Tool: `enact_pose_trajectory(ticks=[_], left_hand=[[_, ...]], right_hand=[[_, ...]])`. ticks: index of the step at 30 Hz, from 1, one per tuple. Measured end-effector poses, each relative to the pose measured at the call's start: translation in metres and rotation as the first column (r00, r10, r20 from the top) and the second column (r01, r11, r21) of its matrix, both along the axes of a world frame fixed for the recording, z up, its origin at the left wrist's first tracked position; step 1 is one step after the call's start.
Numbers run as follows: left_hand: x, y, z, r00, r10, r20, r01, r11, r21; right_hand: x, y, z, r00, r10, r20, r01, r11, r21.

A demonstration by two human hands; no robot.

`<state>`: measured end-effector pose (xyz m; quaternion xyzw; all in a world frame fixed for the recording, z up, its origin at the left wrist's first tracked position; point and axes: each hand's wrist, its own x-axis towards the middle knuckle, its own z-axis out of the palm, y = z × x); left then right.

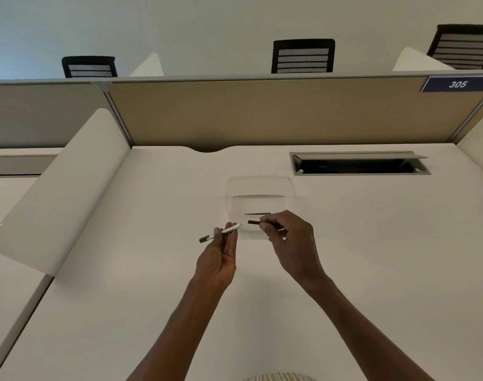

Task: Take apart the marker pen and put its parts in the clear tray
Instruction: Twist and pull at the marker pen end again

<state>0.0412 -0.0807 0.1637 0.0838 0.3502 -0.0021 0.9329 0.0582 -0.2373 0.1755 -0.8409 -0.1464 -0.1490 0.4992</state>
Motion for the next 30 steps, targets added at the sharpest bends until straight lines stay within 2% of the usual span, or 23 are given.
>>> enact_pose_trajectory(ticks=[3,12,18,23,30], left_hand=[[0.000,-0.001,0.002,1.000,-0.002,0.003,0.002,1.000,0.009],[-0.005,0.000,0.007,1.000,-0.029,0.013,0.028,0.999,0.039],[-0.007,0.001,0.008,0.999,-0.034,0.036,0.031,0.997,0.070],[-0.008,0.002,0.010,0.997,-0.026,0.068,0.012,0.981,0.195],[-0.011,-0.005,0.019,0.990,-0.068,0.126,0.024,0.948,0.318]], right_hand=[[-0.001,0.005,0.003,0.998,0.017,0.066,-0.014,0.999,-0.050],[-0.005,0.011,0.003,0.995,0.041,0.091,-0.033,0.995,-0.090],[-0.006,0.010,0.005,0.987,0.045,0.154,-0.012,0.978,-0.210],[-0.008,0.009,0.007,0.973,0.082,0.214,-0.011,0.949,-0.316],[-0.011,0.011,0.012,0.980,0.089,0.179,-0.050,0.976,-0.212]])
